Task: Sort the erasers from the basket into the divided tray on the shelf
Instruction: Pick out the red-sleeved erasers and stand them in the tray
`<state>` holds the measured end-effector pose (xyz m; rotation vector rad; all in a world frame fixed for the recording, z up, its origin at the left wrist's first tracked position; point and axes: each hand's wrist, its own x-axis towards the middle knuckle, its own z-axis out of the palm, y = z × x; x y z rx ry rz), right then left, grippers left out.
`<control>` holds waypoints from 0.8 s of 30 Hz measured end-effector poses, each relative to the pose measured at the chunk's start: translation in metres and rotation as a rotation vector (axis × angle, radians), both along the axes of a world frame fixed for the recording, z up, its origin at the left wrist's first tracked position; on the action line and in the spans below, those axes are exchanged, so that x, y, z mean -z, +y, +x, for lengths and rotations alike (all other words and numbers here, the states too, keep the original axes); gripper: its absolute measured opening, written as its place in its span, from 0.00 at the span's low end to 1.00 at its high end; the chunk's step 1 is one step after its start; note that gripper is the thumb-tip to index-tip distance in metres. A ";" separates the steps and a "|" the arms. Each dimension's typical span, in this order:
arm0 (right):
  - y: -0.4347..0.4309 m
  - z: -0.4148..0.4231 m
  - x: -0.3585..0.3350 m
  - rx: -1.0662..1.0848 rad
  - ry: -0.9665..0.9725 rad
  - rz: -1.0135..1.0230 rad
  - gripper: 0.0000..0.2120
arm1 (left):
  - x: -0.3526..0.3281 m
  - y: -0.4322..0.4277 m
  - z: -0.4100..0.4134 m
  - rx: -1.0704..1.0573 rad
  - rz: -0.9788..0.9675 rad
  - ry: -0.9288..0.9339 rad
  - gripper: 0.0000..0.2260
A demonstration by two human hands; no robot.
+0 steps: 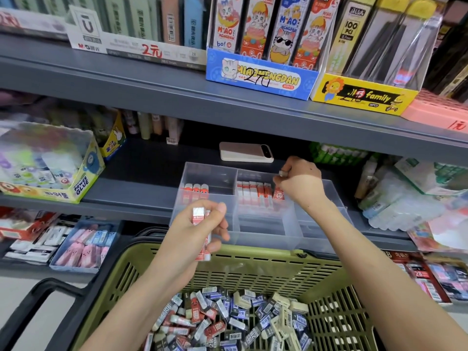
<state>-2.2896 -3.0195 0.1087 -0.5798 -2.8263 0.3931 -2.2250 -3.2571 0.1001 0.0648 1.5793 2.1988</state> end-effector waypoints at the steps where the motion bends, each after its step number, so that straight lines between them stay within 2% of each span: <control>1: -0.001 0.000 0.000 0.002 -0.005 0.003 0.08 | 0.000 0.000 0.000 0.000 0.005 0.003 0.14; 4: -0.002 0.001 -0.003 -0.012 -0.026 -0.019 0.08 | -0.001 0.001 0.000 -0.005 0.010 0.007 0.11; 9: -0.001 0.007 -0.005 -0.048 -0.008 -0.327 0.09 | -0.006 0.007 -0.003 -0.006 -0.073 0.103 0.06; 14: 0.003 0.013 -0.012 -0.046 0.053 -0.380 0.10 | -0.018 0.014 -0.018 0.023 -0.198 0.268 0.04; 16: 0.007 0.015 -0.015 -0.024 0.126 -0.477 0.09 | -0.022 0.021 -0.031 0.011 -0.334 0.389 0.03; 19: 0.013 0.020 -0.013 0.000 0.190 -0.517 0.09 | -0.026 0.043 -0.057 0.011 -0.634 0.604 0.05; 24: 0.019 0.029 -0.001 0.007 0.372 -0.581 0.13 | -0.012 0.093 -0.092 0.153 -0.946 0.716 0.11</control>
